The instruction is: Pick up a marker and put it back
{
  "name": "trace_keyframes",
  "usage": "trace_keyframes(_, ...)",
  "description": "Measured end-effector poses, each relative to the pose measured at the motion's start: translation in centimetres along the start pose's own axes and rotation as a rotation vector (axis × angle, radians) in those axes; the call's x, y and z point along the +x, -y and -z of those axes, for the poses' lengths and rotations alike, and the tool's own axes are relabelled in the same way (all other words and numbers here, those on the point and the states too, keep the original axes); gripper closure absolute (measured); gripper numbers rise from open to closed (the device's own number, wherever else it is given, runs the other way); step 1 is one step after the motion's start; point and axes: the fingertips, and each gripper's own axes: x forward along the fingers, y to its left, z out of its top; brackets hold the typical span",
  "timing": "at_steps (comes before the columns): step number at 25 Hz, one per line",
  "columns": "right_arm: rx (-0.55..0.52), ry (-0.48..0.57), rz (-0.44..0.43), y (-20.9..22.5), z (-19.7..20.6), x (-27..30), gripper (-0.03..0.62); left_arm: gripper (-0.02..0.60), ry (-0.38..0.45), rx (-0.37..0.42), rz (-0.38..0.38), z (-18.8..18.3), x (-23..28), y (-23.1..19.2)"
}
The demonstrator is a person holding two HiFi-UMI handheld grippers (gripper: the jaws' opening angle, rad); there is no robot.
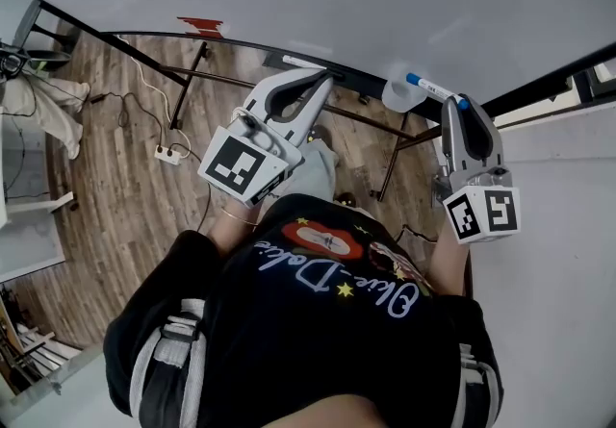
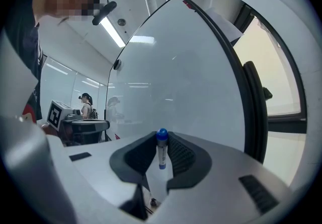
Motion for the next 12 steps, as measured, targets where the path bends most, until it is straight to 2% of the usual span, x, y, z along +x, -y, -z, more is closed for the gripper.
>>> trace_keyframes(12,0.011,-0.082,-0.003,0.0,3.0,1.9,0.526,0.578,-0.027,-0.009,-0.019,0.9,-0.1,-0.8)
